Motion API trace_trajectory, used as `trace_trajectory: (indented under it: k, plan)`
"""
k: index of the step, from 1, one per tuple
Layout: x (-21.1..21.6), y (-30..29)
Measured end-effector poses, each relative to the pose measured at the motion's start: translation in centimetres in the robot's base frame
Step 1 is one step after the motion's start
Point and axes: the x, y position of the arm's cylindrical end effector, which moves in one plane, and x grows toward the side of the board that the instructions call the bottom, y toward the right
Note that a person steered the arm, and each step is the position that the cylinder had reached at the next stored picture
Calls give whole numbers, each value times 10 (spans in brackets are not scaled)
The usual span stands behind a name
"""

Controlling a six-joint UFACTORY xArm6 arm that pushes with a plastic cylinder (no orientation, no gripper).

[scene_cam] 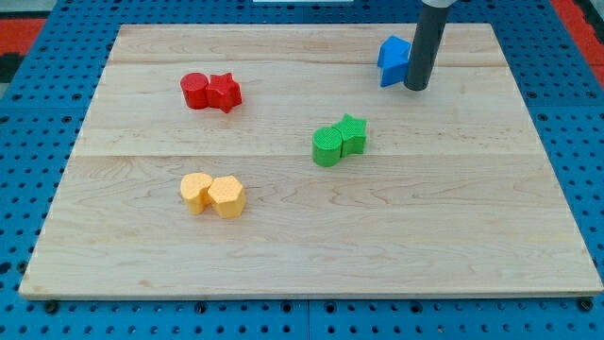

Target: Separate the blue triangle and blue cube

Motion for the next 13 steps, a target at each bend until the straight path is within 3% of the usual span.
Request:
trace_trajectory:
  k: [7, 9, 13]
  plan:
    - [0, -1]
    - [-20, -2]
    - [-32, -57]
